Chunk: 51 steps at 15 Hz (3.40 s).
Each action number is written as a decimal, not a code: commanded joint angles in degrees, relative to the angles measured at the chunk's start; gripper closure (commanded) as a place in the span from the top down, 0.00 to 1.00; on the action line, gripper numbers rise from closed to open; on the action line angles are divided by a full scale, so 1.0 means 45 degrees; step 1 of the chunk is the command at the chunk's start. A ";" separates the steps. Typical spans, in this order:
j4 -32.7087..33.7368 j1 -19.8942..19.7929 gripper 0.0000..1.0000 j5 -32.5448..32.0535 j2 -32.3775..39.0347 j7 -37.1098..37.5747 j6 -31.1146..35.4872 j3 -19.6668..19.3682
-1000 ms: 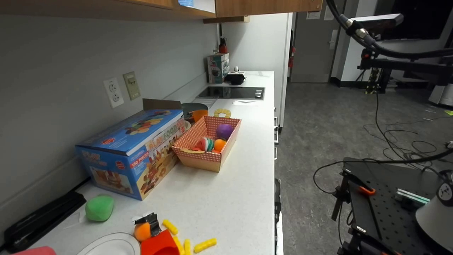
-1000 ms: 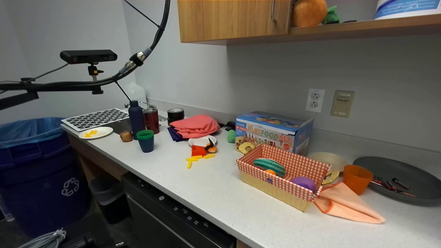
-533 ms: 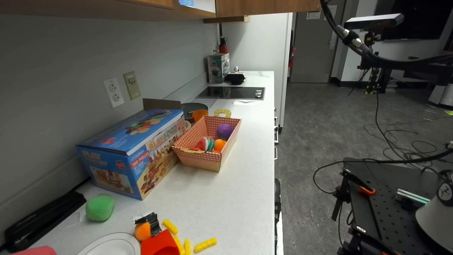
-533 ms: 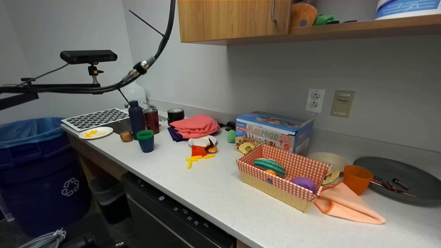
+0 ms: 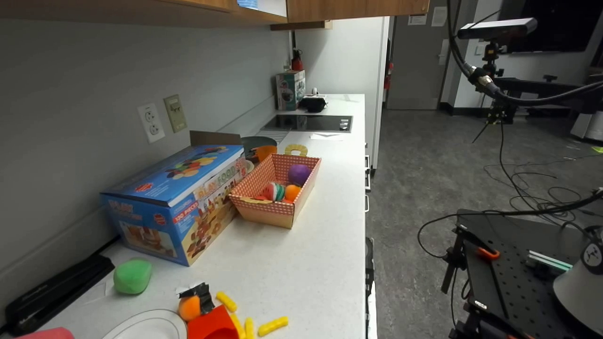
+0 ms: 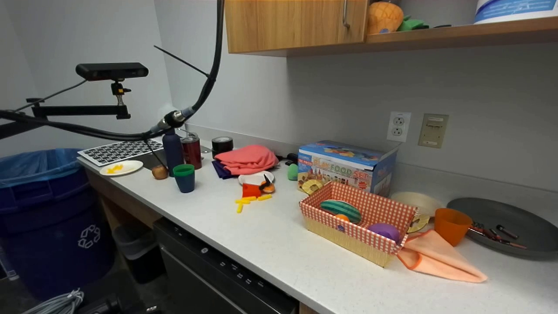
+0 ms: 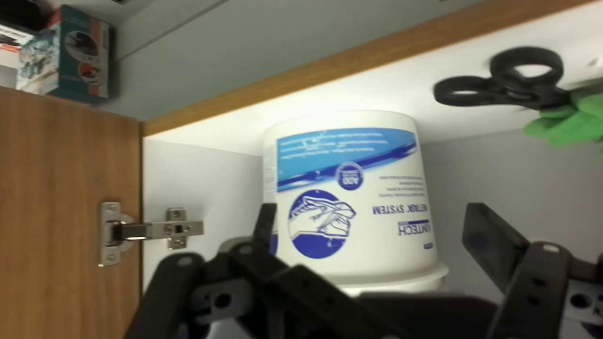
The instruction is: Open the cabinet door and put some of the fruits plush toy inside and close it
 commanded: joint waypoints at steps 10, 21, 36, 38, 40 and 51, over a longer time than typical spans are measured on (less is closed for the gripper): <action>-0.6094 -0.1981 1.00 0.2702 -0.5018 -0.3955 -0.4022 0.1616; -0.5867 -0.3001 1.00 0.2572 -0.5907 -0.4296 -0.6054 0.1756; -0.3884 -0.7629 1.00 0.1577 -0.6678 -0.1739 -0.7989 0.0579; -0.3753 -0.8177 1.00 0.1186 -0.6485 -0.0655 -0.7475 0.0696; -0.3900 -0.8722 1.00 0.0661 -0.6388 0.0540 -0.6518 0.0954; -0.3773 -0.9853 1.00 -0.0425 -0.5780 0.1786 -0.6294 0.1596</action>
